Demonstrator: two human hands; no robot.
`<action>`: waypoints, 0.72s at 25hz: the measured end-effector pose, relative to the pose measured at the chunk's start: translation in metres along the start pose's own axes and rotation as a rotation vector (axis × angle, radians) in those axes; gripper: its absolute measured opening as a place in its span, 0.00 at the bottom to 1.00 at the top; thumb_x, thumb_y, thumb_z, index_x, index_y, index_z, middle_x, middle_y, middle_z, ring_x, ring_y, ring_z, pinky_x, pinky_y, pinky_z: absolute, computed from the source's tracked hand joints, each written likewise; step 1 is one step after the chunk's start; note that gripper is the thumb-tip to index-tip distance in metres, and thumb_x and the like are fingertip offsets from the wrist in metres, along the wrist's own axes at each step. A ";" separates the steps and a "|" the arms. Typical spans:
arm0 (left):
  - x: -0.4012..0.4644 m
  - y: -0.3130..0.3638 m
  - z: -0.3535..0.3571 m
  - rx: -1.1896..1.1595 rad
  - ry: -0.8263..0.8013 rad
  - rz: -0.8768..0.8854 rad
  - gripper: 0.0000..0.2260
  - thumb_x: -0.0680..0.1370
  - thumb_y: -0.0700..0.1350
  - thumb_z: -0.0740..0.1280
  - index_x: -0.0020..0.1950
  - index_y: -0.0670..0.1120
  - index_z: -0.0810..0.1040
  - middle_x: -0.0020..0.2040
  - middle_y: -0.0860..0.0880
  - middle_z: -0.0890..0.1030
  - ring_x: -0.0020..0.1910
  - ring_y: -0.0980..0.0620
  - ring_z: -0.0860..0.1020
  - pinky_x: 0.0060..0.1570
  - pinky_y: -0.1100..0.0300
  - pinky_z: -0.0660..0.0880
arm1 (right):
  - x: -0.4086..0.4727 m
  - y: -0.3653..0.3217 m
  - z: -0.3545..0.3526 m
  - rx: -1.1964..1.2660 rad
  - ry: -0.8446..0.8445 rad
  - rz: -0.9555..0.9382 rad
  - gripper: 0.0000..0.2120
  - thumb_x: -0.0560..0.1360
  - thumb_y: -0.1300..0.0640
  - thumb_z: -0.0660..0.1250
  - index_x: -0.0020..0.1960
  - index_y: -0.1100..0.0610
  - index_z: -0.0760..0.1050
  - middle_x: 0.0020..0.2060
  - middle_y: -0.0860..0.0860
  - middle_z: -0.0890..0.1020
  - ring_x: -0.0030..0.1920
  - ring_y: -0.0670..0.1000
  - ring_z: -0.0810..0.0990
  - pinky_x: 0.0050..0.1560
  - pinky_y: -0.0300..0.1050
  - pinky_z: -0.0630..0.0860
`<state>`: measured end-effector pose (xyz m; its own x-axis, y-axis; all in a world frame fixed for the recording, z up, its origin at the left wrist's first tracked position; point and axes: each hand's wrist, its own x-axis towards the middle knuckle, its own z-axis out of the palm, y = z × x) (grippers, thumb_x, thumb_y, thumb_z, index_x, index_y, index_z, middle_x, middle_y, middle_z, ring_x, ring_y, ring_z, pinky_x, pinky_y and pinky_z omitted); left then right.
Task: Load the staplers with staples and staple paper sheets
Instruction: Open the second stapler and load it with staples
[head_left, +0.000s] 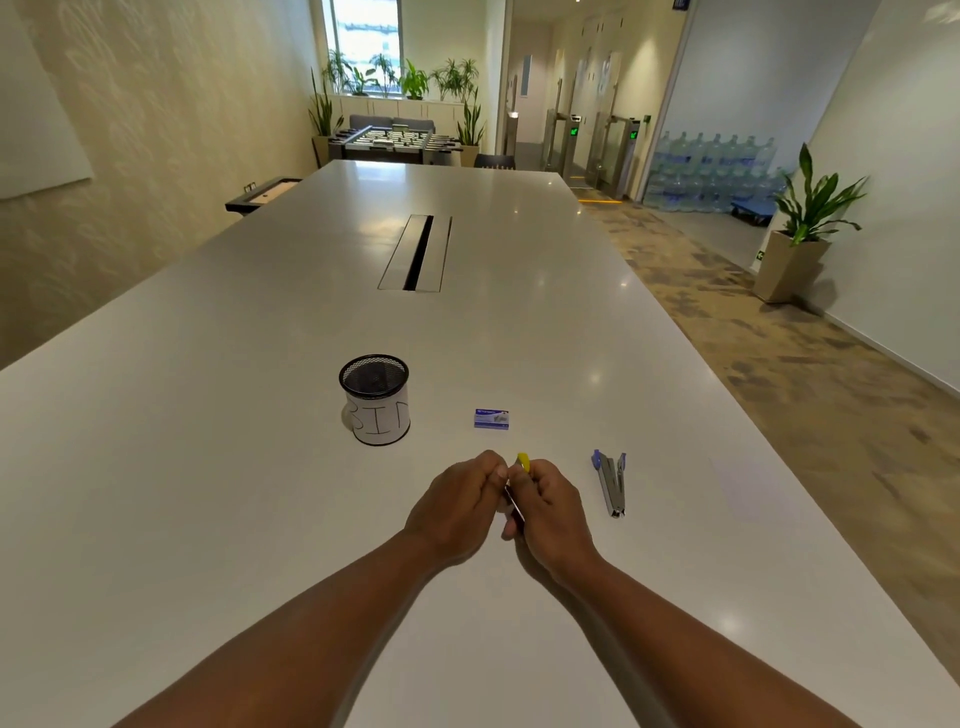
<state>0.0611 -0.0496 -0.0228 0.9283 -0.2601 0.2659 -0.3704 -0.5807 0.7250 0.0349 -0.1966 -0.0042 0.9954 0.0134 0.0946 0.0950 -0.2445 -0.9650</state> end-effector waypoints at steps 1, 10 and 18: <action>-0.001 0.001 0.000 -0.011 -0.002 -0.005 0.16 0.85 0.57 0.51 0.48 0.51 0.72 0.39 0.53 0.82 0.40 0.56 0.81 0.41 0.53 0.79 | -0.001 0.001 0.001 -0.005 0.009 -0.009 0.18 0.84 0.47 0.58 0.47 0.61 0.74 0.32 0.50 0.81 0.27 0.53 0.80 0.35 0.56 0.81; -0.005 0.004 0.001 -0.023 0.005 0.004 0.16 0.86 0.56 0.50 0.46 0.49 0.69 0.35 0.54 0.76 0.34 0.56 0.74 0.36 0.60 0.73 | -0.006 0.000 0.004 0.080 0.041 -0.004 0.18 0.84 0.48 0.57 0.47 0.62 0.73 0.32 0.53 0.82 0.27 0.55 0.80 0.30 0.51 0.79; 0.000 -0.003 0.002 0.013 0.067 -0.007 0.15 0.86 0.57 0.49 0.46 0.53 0.68 0.37 0.52 0.75 0.36 0.51 0.73 0.38 0.49 0.74 | -0.002 -0.002 0.000 0.348 0.162 0.115 0.17 0.85 0.49 0.54 0.53 0.64 0.66 0.37 0.66 0.76 0.30 0.59 0.80 0.28 0.48 0.76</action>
<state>0.0624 -0.0495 -0.0266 0.9309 -0.2042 0.3030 -0.3639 -0.5925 0.7187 0.0327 -0.1961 -0.0025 0.9880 -0.1545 -0.0079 0.0089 0.1083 -0.9941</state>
